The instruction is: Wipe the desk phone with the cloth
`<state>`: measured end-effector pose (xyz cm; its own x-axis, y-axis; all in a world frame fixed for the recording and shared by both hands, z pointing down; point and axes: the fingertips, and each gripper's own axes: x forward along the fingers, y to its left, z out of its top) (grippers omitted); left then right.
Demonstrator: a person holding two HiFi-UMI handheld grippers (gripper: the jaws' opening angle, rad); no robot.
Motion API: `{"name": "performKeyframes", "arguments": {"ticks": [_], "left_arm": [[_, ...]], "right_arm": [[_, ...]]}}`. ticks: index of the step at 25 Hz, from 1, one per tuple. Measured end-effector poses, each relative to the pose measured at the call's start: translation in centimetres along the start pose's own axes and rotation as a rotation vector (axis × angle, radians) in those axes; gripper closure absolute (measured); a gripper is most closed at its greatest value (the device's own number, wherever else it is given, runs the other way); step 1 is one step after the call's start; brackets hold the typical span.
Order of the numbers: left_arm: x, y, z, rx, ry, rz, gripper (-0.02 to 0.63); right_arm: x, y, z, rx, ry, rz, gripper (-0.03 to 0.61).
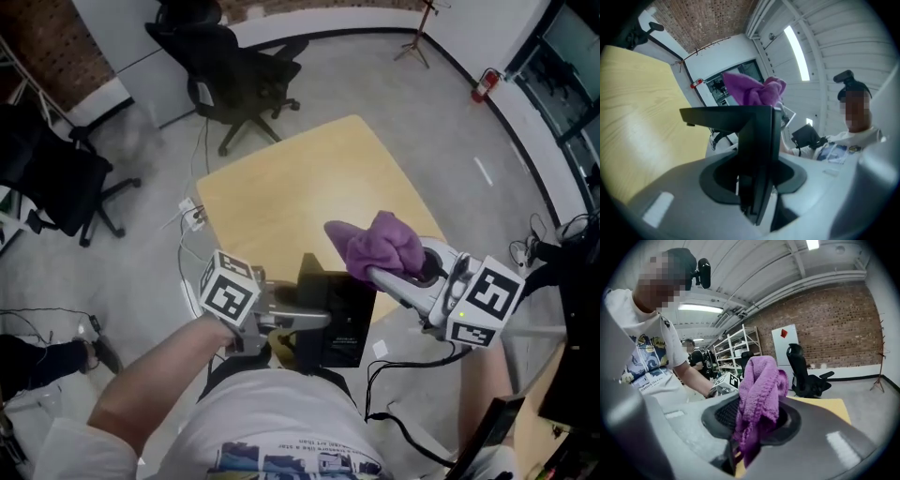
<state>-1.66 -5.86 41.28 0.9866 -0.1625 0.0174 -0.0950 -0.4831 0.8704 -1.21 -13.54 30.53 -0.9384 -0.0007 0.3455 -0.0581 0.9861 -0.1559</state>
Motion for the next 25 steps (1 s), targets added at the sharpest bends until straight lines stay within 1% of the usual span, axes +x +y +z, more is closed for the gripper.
{"name": "performKeyframes", "arguments": {"ticks": [7, 10, 13, 16, 18, 20, 25], "left_arm": [[0.0, -0.8, -0.5, 0.002, 0.005, -0.014, 0.434], [0.4, -1.5, -0.8, 0.003, 0.013, -0.030, 0.434], [0.6, -1.9, -1.0, 0.001, 0.020, -0.039, 0.434], [0.8, -1.7, -1.1, -0.001, 0.023, -0.045, 0.434], [0.8, -1.4, -1.1, -0.002, 0.025, -0.046, 0.434], [0.8, -1.3, -1.1, -0.004, 0.030, -0.046, 0.434], [1.3, -1.1, -1.1, -0.004, 0.050, -0.053, 0.434]], "right_arm": [[2.1, -1.8, -3.8, 0.052, 0.118, 0.079, 0.474], [2.6, -2.3, -5.1, 0.087, 0.149, 0.103, 0.474], [3.0, -3.1, -6.2, 0.112, 0.173, 0.098, 0.474], [2.9, -3.9, -6.8, 0.122, 0.176, 0.072, 0.474], [2.5, -4.1, -6.0, 0.106, 0.159, 0.064, 0.474], [2.0, -3.7, -4.3, 0.082, 0.126, 0.074, 0.474], [0.5, -1.1, 0.7, 0.012, 0.030, 0.146, 0.474]]}}
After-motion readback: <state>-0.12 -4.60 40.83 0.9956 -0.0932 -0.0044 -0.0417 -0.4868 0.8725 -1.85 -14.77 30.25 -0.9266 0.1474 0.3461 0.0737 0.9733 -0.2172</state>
